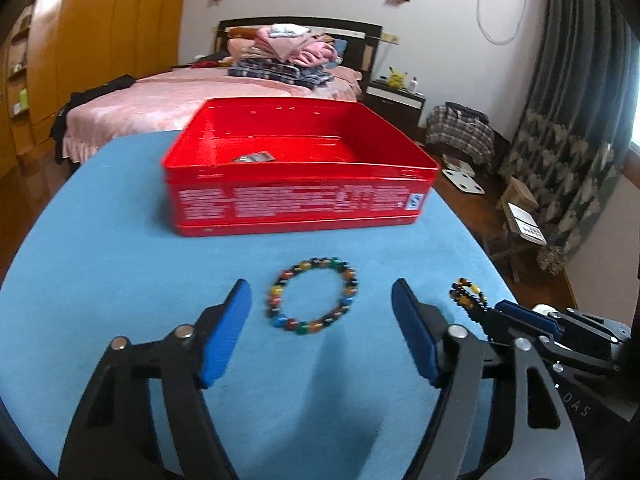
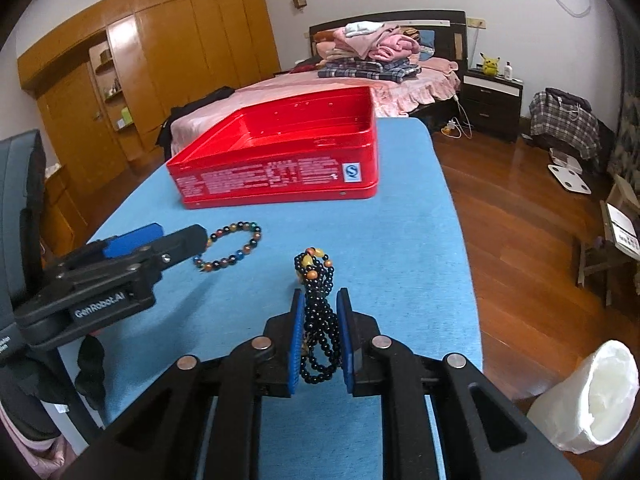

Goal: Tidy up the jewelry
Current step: 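Grasp the multicolored bead bracelet with the left tool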

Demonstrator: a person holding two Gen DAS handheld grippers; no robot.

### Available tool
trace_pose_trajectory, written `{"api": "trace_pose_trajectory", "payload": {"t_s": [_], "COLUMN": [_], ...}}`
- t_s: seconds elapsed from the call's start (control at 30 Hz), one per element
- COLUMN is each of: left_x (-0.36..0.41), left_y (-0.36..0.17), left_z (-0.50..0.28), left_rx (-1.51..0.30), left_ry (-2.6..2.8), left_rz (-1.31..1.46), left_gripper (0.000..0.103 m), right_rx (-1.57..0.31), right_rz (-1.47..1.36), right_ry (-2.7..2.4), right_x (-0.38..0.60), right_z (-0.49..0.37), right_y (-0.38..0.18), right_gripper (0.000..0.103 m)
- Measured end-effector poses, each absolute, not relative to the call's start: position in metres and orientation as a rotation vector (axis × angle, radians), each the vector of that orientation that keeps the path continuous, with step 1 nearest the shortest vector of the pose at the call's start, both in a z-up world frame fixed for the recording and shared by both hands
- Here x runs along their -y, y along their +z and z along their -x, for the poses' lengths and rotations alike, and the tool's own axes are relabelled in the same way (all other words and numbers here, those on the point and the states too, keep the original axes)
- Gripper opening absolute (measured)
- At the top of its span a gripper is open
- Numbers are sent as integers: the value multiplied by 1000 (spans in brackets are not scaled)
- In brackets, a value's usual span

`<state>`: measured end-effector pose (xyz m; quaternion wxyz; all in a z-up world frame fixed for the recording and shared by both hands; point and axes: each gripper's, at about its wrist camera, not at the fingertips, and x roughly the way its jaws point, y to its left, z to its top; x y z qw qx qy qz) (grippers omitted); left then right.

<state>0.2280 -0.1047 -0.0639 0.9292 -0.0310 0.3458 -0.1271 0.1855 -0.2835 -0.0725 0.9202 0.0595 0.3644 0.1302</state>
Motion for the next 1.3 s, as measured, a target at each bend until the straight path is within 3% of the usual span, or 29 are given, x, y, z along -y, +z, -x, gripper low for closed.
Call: {"api": "trace_pose_trajectory", "payload": {"t_s": [0.6, 0.67, 0.73, 0.9, 1.3], "left_x": [140, 140, 136, 132, 123], "left_y": [-98, -98, -96, -95, -91], "left_z": [-264, -264, -264, -263, -247], "left_rx": [-884, -884, -884, -885, -857], "left_ry": [-253, -238, -233, -233, -230], "left_rz": [18, 12, 23, 36, 65], "left_gripper": [44, 37, 23, 7, 6], "right_rx": [-740, -738, -736, -735, -732], "right_rz": [-172, -174, -172, -168, -166], "right_ry": [274, 276, 276, 274, 275], "right_x": [298, 296, 295, 295, 292], "right_z": [-186, -186, -185, -184, -183], "right_y": [-78, -78, -77, -76, -74], "right_gripper": [16, 16, 16, 16, 16]}}
